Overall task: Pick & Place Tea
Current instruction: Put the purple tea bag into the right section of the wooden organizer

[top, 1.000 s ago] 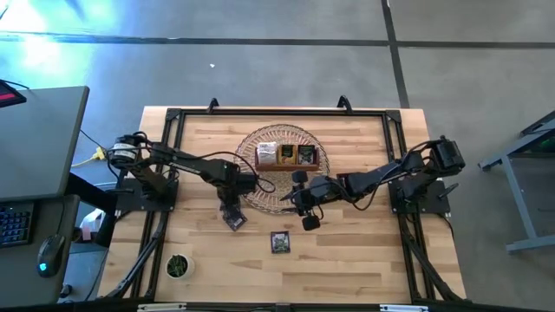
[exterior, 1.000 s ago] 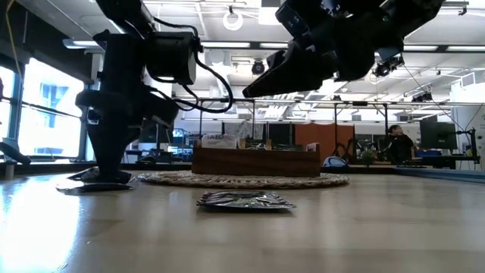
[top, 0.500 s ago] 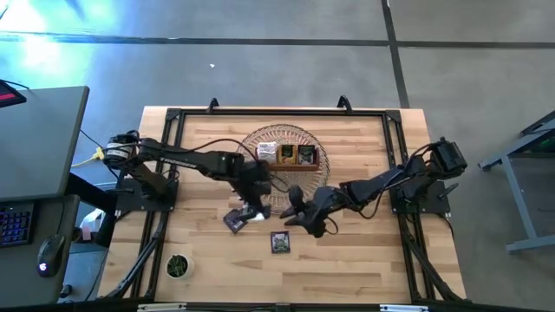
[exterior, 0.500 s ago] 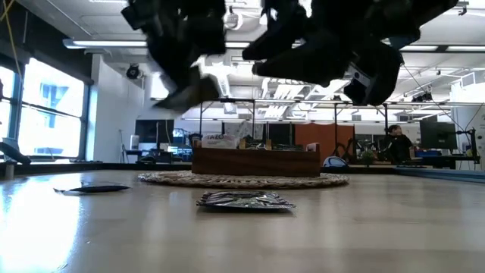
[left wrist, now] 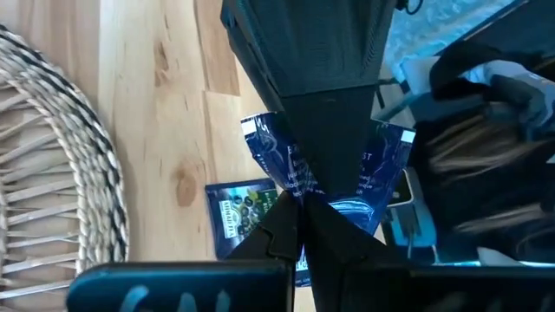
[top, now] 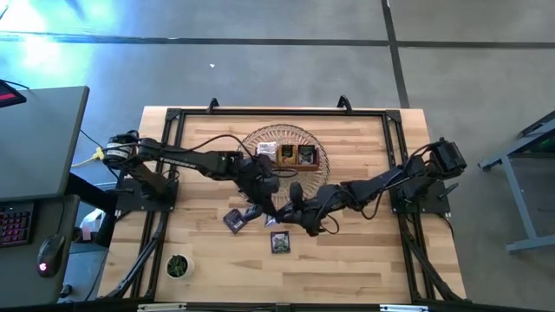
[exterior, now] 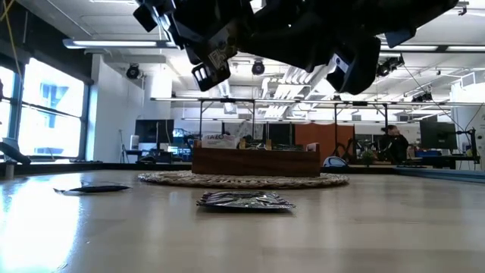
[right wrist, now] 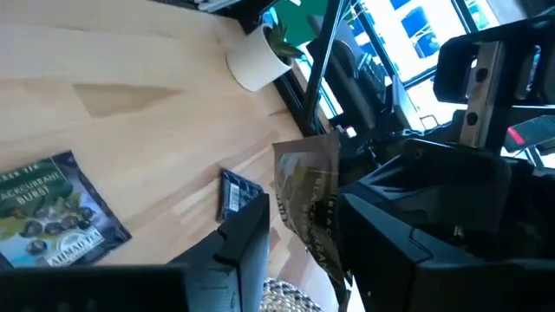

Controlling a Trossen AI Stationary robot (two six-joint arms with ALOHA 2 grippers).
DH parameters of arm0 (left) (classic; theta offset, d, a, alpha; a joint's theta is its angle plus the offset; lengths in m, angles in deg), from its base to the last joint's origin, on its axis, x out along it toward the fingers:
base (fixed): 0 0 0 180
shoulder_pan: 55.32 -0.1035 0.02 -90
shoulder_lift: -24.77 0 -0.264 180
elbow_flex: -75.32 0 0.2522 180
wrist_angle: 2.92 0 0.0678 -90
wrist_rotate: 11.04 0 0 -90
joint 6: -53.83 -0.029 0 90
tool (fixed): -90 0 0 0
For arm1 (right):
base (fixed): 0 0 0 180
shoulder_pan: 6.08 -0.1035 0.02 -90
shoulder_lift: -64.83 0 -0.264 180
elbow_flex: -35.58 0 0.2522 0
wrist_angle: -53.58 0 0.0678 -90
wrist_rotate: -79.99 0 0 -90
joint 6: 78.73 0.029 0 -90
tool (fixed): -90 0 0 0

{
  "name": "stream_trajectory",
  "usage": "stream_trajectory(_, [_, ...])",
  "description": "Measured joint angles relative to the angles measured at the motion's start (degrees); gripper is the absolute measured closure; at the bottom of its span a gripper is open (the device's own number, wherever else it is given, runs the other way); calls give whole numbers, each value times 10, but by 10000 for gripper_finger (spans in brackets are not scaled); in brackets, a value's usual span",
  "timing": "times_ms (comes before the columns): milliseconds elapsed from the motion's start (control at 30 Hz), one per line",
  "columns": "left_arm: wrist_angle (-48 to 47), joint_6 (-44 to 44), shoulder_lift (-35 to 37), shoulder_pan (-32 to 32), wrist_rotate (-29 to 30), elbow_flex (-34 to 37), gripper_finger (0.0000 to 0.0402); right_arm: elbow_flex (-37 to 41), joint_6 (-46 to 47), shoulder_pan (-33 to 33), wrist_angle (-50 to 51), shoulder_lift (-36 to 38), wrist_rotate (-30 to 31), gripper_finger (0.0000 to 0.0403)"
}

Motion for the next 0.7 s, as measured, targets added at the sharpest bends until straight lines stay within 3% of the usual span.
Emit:
stream_trajectory(233, [0,0,0,0,-8,0,396,0,0,0,2,0,-2,290])
stream_trajectory(533, [1,1,-7,0,-2,0,396,0,0,0,9,0,-2,393])
stream_trajectory(700, [0,16,-9,0,-15,0,385,0,0,0,14,-1,-4,387])
